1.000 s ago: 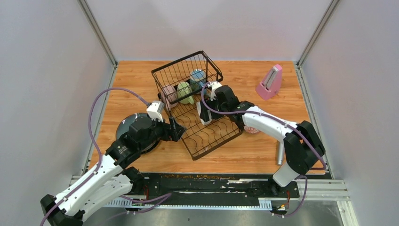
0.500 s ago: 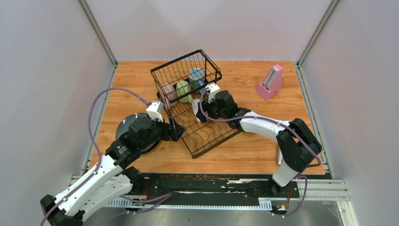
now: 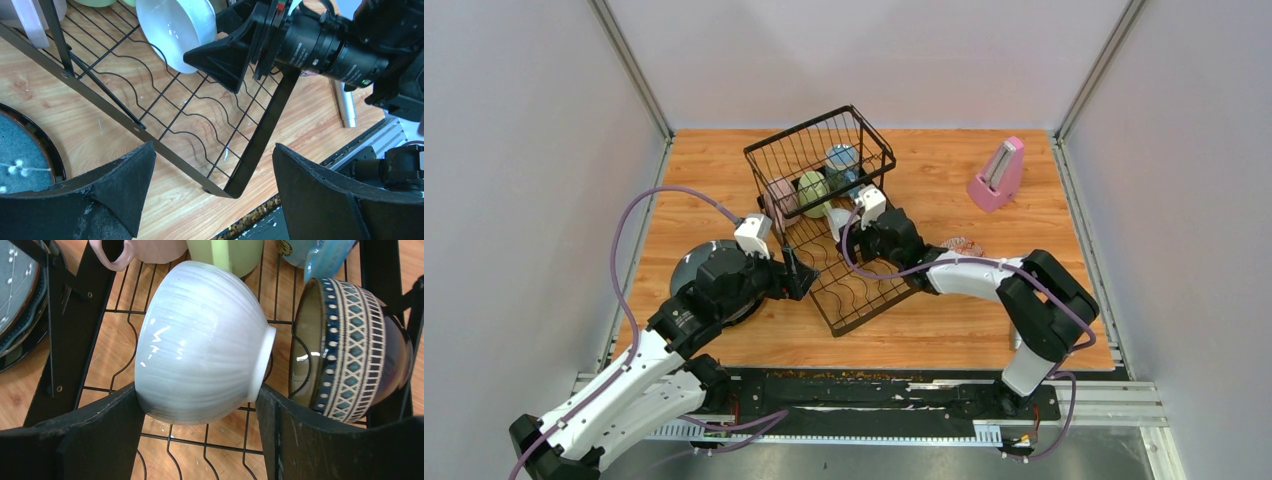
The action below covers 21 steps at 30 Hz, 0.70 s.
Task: Load the mixed dishes into the dish rack
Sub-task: Insert the bowl into the dish rack.
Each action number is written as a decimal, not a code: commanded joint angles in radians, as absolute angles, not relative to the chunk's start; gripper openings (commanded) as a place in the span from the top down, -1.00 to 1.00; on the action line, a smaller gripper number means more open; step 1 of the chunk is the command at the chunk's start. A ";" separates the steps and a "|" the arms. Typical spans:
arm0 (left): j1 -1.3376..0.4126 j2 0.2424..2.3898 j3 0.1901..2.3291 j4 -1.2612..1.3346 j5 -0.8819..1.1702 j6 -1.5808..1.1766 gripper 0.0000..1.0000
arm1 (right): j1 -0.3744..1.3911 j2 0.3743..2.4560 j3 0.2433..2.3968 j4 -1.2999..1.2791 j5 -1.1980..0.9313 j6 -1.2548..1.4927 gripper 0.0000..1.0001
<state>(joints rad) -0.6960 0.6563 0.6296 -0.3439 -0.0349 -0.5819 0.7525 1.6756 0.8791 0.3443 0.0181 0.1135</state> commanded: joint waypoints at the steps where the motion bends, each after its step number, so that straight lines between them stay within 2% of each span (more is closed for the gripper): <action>1: -0.693 0.644 0.652 -0.325 -0.037 -0.590 -0.86 | 0.787 1.701 0.827 0.417 0.068 0.014 -0.23; 8: -0.693 0.645 0.651 -0.324 -0.038 -0.588 -0.86 | 0.790 1.665 0.816 0.385 0.026 0.039 -0.76; 13: -0.694 0.647 0.650 -0.321 -0.033 -0.589 -0.86 | 0.791 1.636 0.838 0.326 0.038 0.067 -0.87; 21: -0.693 0.637 0.642 -0.320 -0.031 -0.594 -0.86 | 0.790 1.576 0.828 0.296 0.034 0.095 -0.87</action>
